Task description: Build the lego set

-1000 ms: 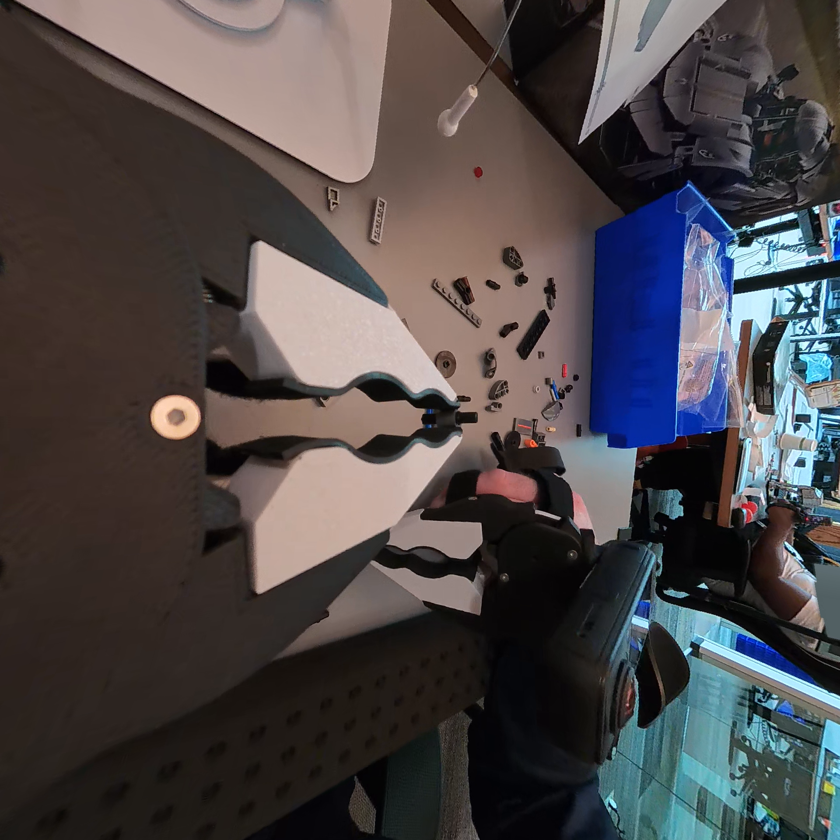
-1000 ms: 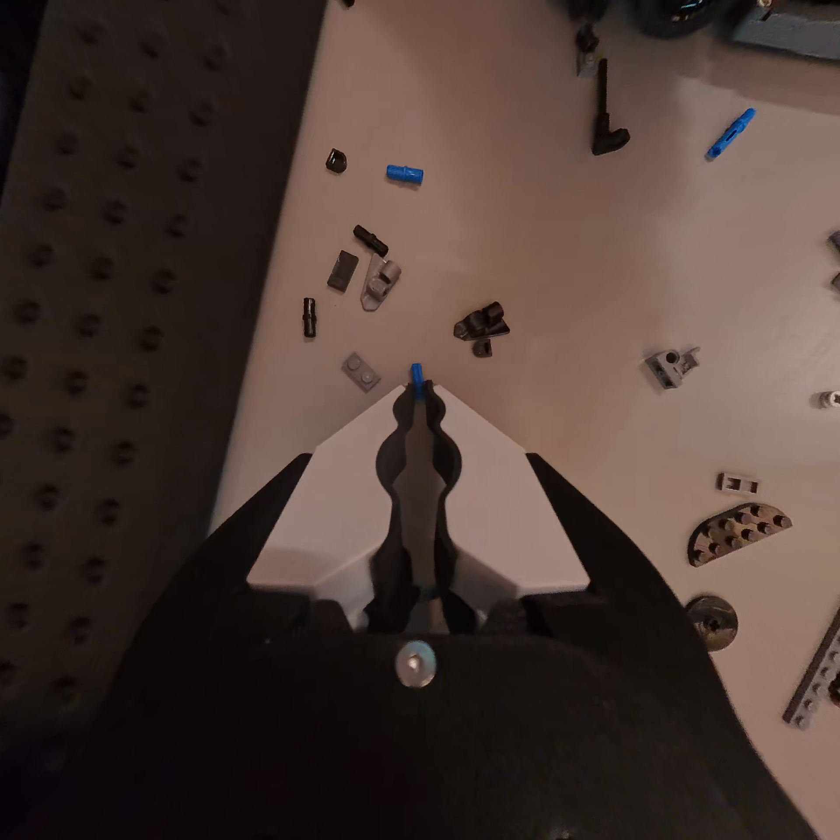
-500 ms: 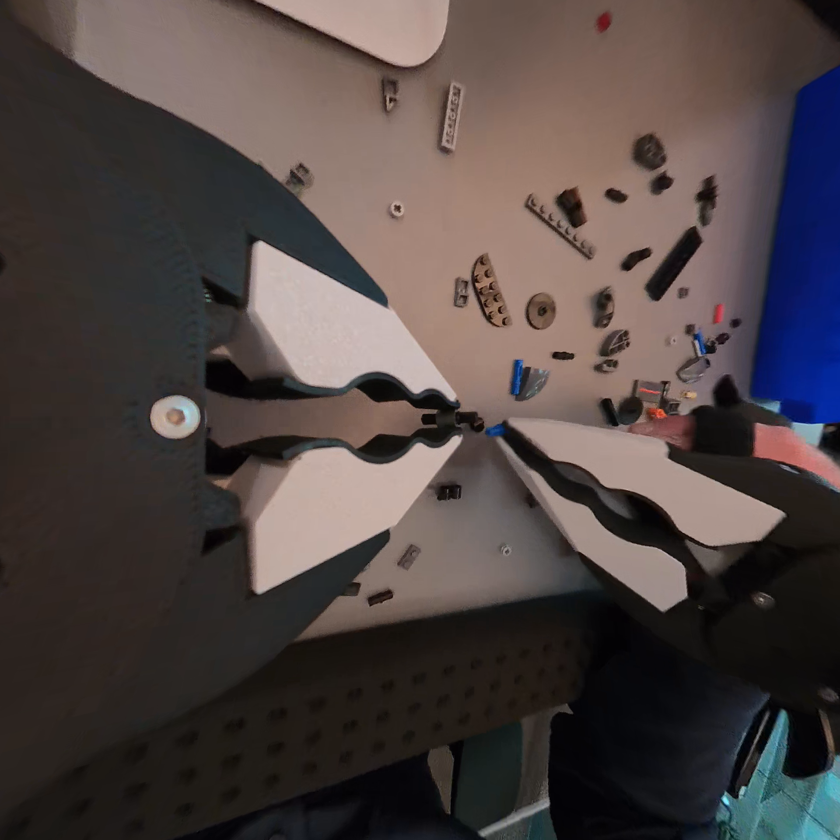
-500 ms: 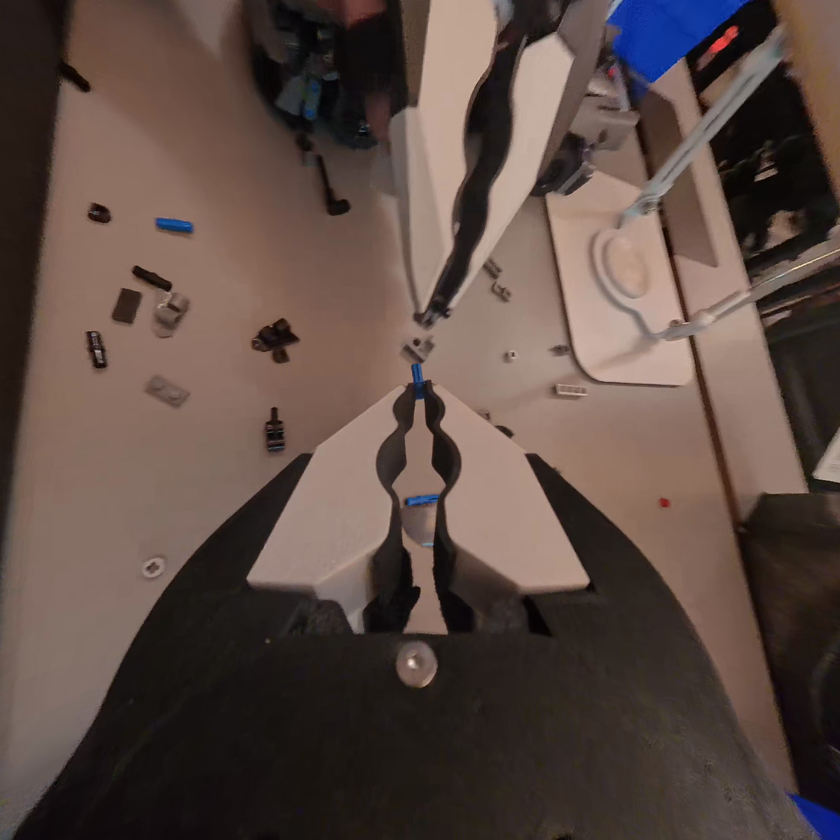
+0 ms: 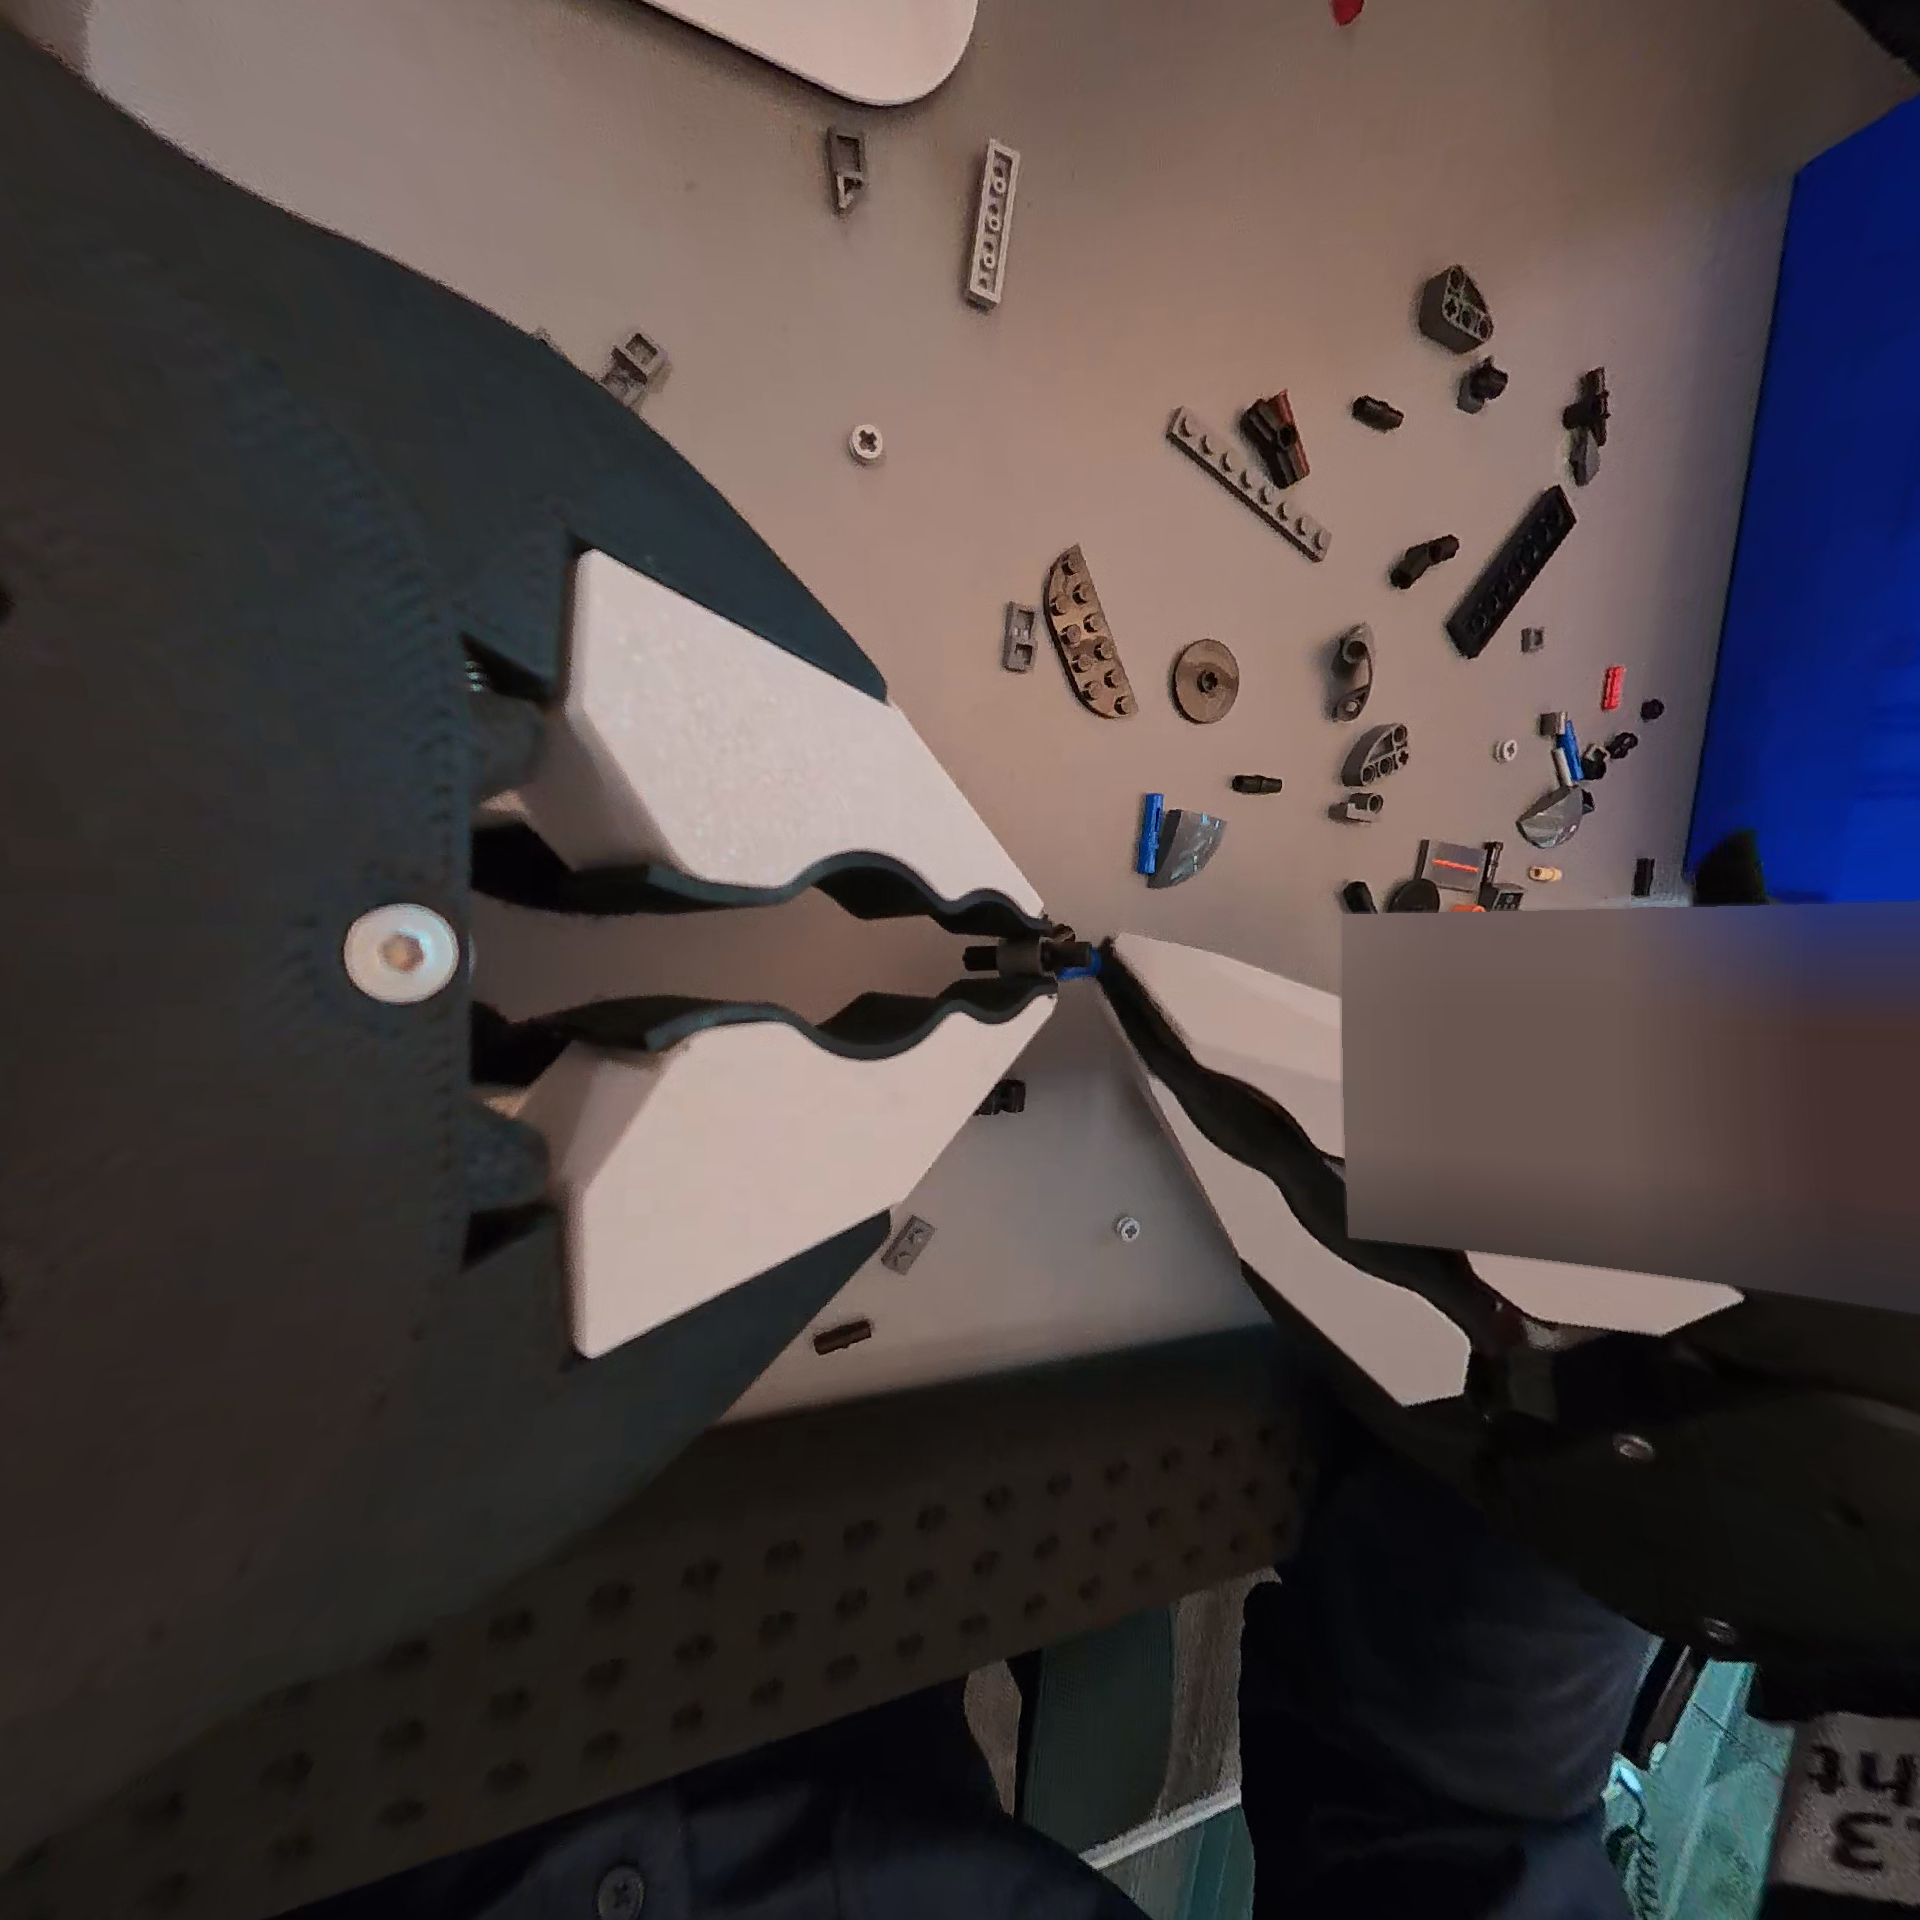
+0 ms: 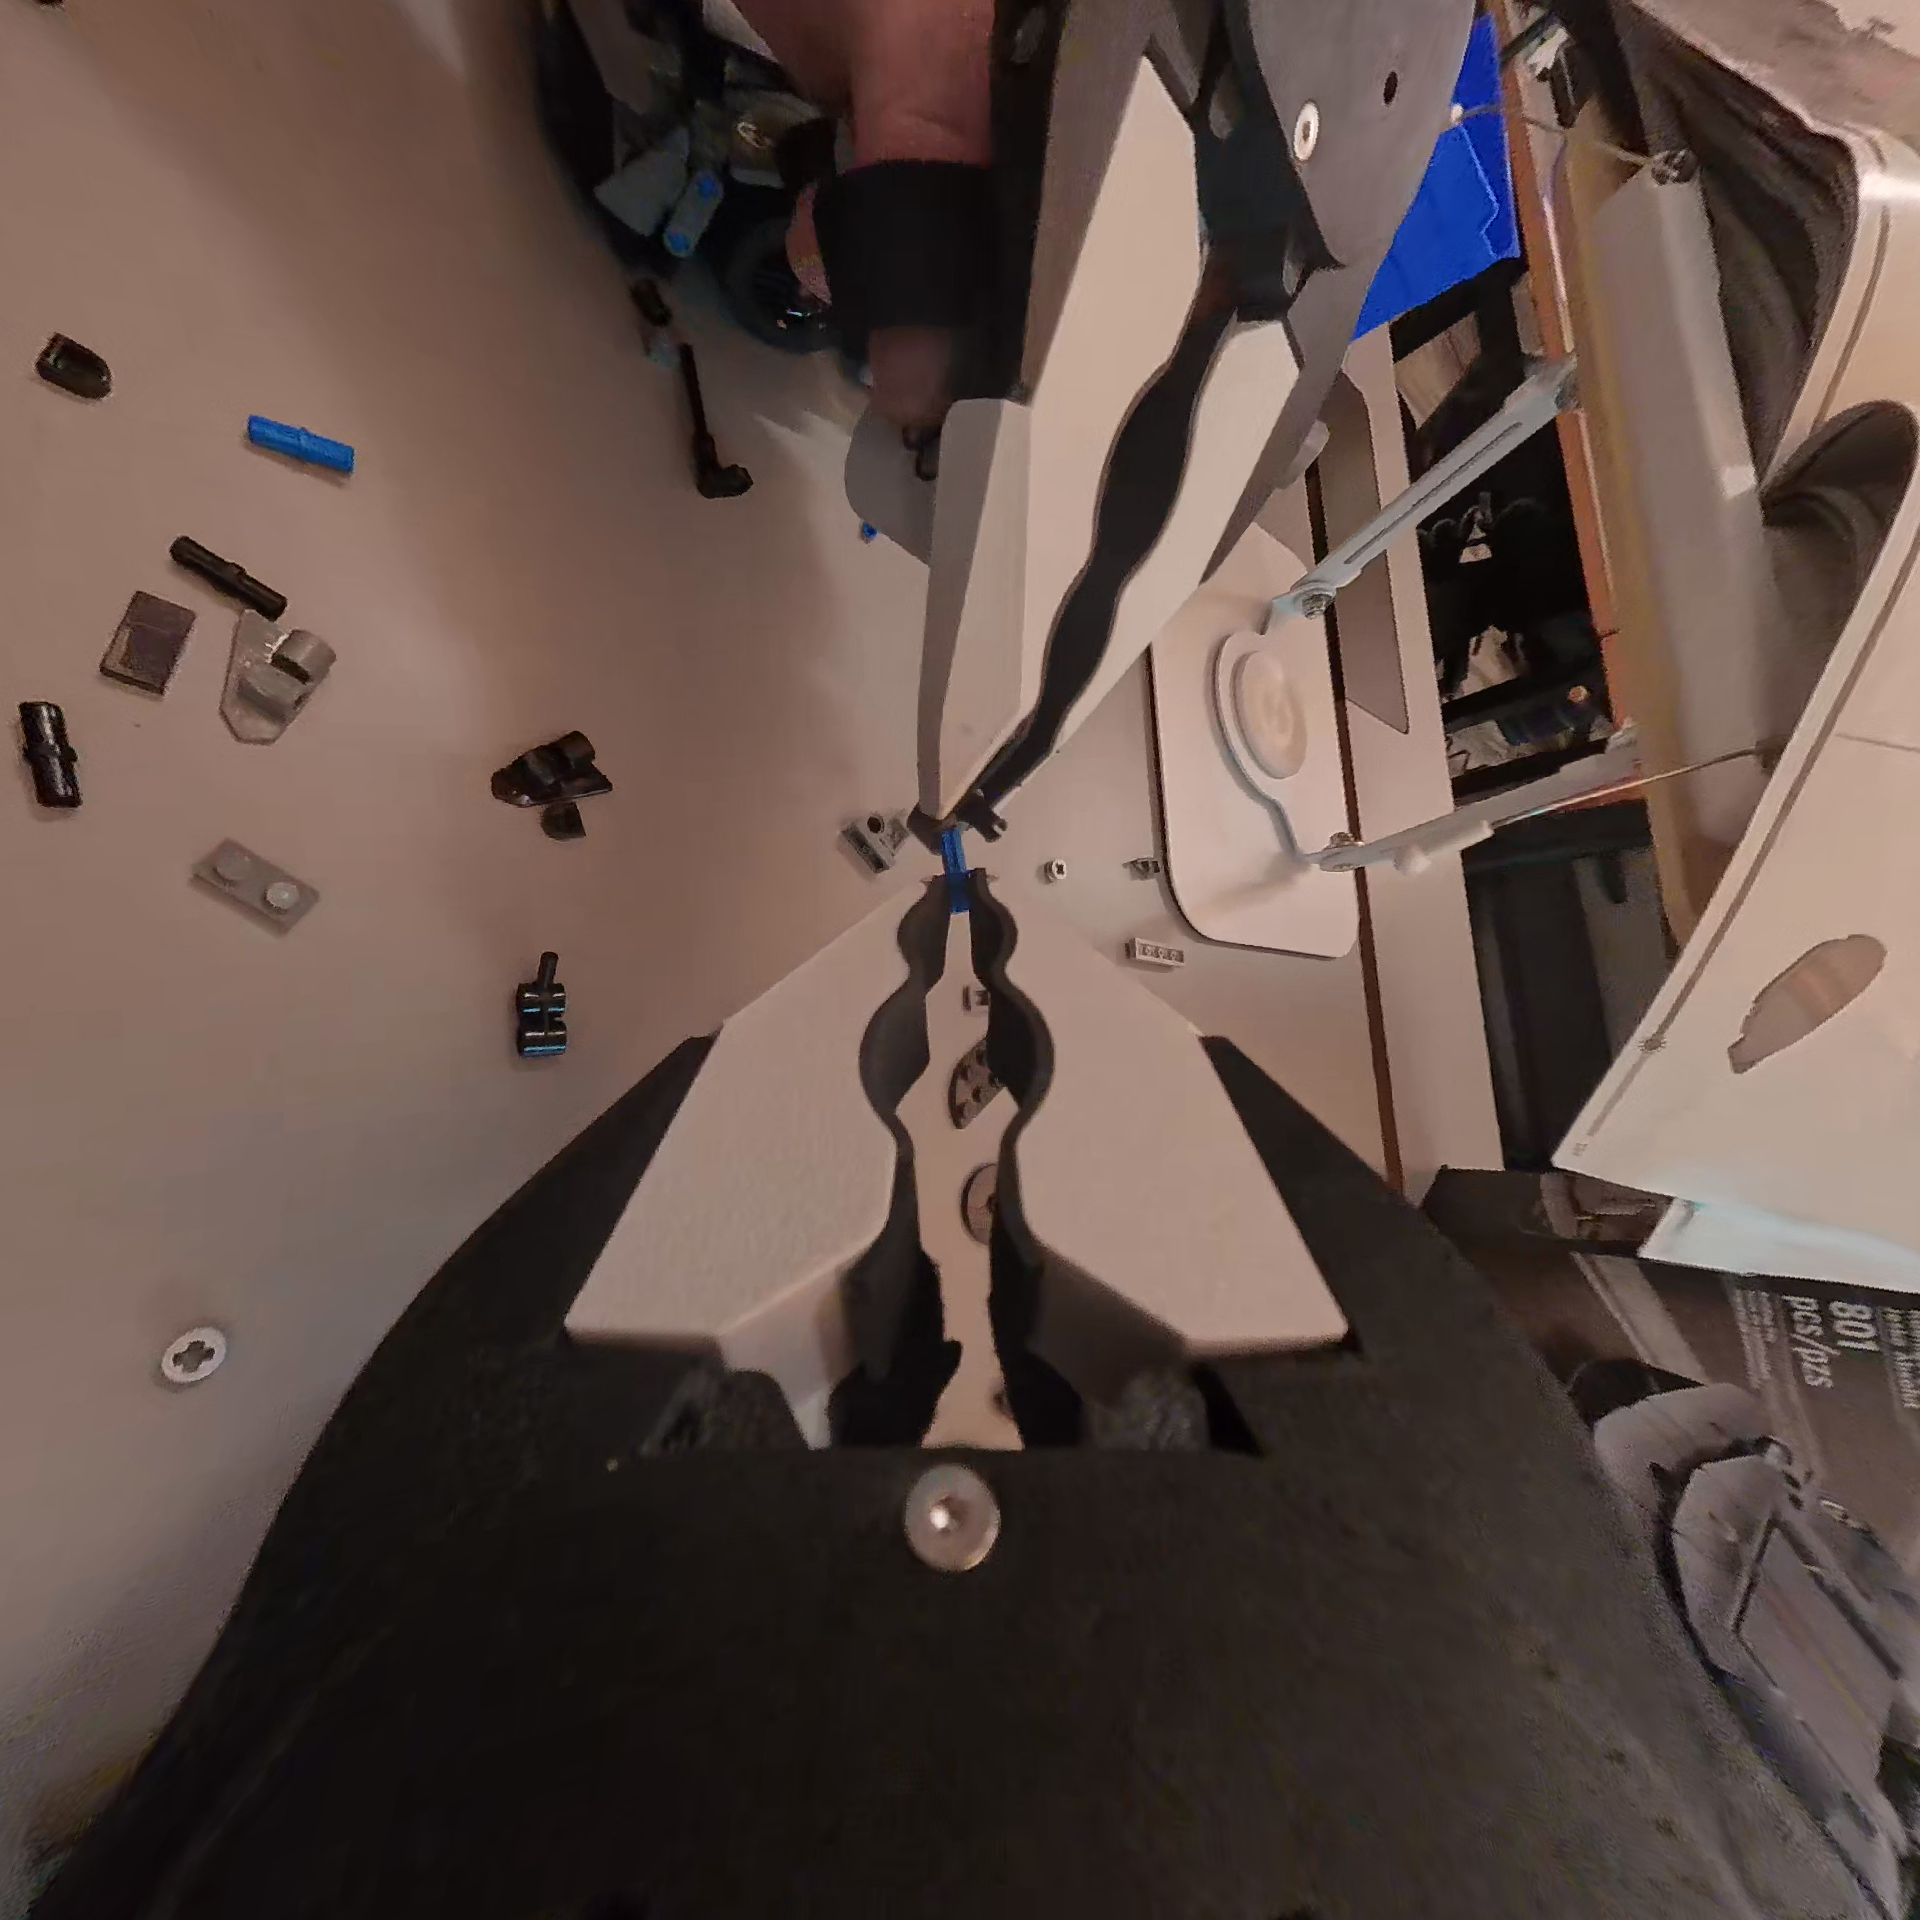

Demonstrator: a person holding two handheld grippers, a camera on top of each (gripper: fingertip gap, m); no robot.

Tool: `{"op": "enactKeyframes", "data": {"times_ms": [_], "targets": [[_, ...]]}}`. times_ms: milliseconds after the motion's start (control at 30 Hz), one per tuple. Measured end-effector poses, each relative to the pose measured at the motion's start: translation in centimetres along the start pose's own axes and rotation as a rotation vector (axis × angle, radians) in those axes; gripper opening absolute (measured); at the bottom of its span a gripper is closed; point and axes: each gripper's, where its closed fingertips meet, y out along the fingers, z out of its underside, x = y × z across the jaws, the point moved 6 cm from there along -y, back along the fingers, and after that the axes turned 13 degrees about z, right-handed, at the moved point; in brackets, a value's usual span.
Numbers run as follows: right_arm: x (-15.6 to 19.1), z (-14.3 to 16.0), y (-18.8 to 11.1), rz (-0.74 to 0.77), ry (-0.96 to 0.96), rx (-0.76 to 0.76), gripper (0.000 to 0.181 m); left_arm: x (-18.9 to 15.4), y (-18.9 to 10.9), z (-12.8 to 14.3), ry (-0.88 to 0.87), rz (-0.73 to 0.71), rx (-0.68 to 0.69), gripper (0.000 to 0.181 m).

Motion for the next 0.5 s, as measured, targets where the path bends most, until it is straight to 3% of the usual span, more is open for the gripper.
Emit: {"op": "enactKeyframes", "data": {"times_ms": [500], "targets": [[0.76,-0.97,0.20,0.094,-0.207,0.052,0.000,0.15,-0.31,0.31,-0.089,0.056,0.005,0.005]]}}
